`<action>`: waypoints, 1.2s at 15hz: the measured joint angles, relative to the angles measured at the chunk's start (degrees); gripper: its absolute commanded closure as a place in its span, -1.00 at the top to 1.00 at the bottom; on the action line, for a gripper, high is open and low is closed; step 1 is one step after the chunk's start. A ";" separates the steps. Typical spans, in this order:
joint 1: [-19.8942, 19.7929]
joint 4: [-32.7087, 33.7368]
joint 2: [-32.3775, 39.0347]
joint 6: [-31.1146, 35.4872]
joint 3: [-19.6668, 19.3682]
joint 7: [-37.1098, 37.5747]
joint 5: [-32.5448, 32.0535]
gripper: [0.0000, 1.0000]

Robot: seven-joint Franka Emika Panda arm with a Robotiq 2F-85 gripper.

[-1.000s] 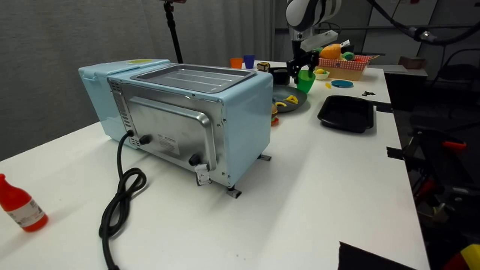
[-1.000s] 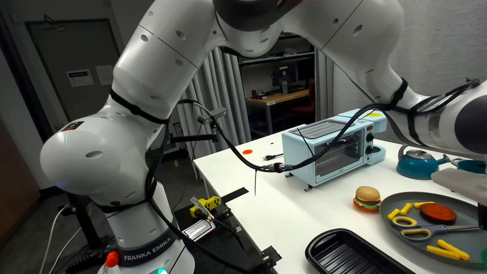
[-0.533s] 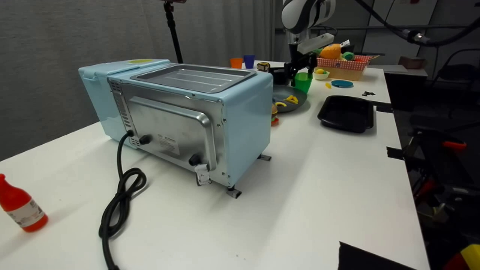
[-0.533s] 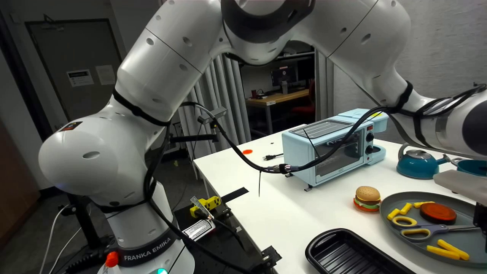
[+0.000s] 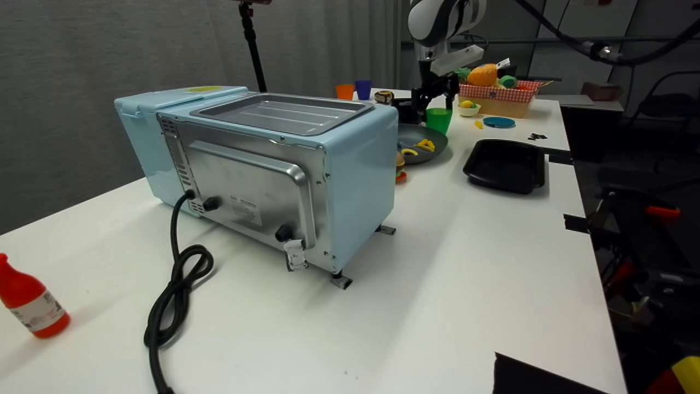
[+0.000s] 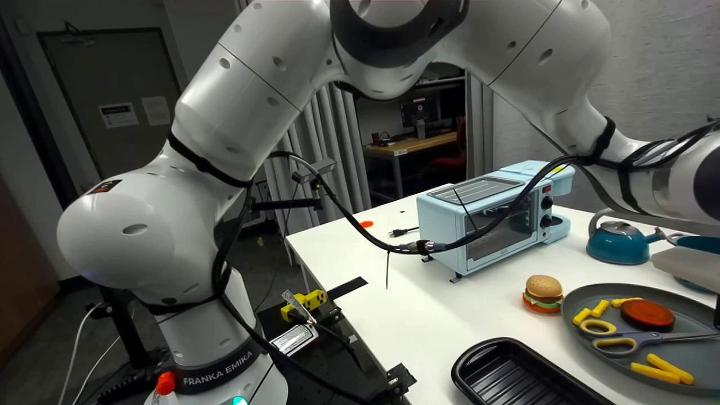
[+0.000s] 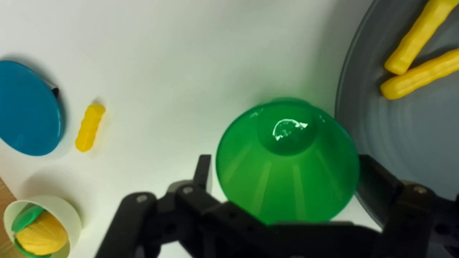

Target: Pick up the green cup and pour the contents onto the plate

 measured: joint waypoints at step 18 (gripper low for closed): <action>4.42 -16.54 -24.92 5.27 3.17 -6.82 -2.80 1.00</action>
